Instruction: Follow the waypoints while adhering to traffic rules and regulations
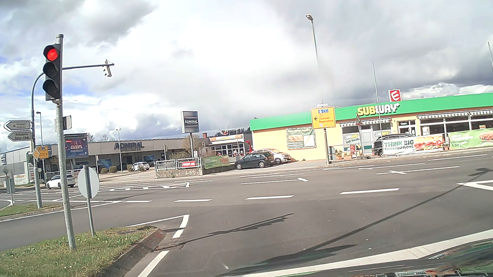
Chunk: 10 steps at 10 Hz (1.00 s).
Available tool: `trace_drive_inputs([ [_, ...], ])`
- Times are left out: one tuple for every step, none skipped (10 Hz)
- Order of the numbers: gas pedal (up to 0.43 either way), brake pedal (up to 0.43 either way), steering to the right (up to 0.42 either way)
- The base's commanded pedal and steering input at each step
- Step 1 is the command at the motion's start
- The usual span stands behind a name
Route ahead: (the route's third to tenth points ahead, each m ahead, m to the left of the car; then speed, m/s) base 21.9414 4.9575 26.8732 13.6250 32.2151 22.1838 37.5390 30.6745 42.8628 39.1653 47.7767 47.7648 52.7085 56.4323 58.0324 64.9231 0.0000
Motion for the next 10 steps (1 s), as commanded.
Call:
trace_drive_inputs([
  [0.0, 0.311, 0.012],
  [0.0, 0.311, 0.012],
  [0.0, 0.311, 0.012],
  [0.0, 0.311, 0.012],
  [0.0, 0.311, 0.012],
  [0.0, 0.311, 0.012],
  [0.0, 0.311, 0.012],
  [0.0, 0.311, 0.012],
  [0.0, 0.311, 0.012],
  [0.0, 0.311, 0.012],
])
